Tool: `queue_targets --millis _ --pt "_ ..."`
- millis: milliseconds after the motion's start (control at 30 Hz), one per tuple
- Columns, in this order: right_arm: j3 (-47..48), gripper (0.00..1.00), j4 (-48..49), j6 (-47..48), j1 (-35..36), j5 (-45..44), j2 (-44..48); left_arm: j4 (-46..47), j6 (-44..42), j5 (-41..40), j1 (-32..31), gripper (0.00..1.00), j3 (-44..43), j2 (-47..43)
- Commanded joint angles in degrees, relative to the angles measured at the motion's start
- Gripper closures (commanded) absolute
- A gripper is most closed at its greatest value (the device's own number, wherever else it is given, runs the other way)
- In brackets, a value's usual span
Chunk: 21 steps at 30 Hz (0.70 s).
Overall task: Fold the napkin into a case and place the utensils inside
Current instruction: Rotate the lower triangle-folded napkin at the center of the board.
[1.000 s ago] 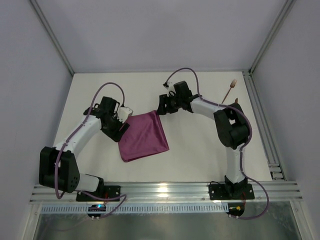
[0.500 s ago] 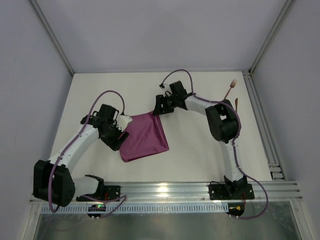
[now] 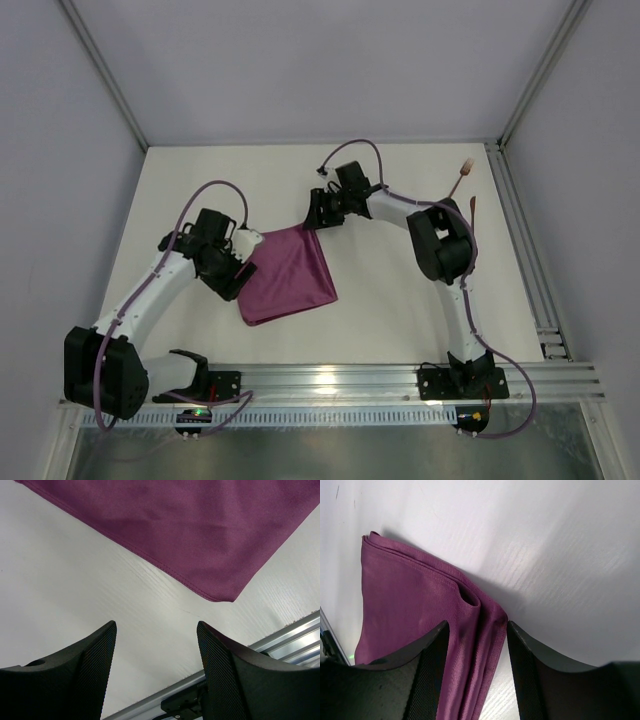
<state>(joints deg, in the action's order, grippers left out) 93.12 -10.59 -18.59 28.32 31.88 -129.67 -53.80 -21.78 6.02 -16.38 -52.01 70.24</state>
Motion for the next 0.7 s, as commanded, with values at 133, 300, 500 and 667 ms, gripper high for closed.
queue_targets --millis 133,300,500,667 --pt "-1.09 0.61 -1.02 -3.11 2.36 -1.37 -2.44 -0.08 -1.07 -0.22 -0.05 0.32 -0.73 -1.77" --pt "-4.69 0.81 3.37 -6.53 2.1 -4.02 -0.42 -0.34 -1.16 0.3 -0.05 0.33 -0.64 -1.77" --pt "-16.29 0.96 16.46 -14.27 -0.1 -4.98 6.26 -1.48 -1.86 4.25 -0.14 0.33 -2.04 -2.3" --pt "-30.43 0.97 26.82 -20.94 -2.03 -7.78 15.03 -2.45 -4.66 6.28 -2.07 0.33 -4.59 -3.35"
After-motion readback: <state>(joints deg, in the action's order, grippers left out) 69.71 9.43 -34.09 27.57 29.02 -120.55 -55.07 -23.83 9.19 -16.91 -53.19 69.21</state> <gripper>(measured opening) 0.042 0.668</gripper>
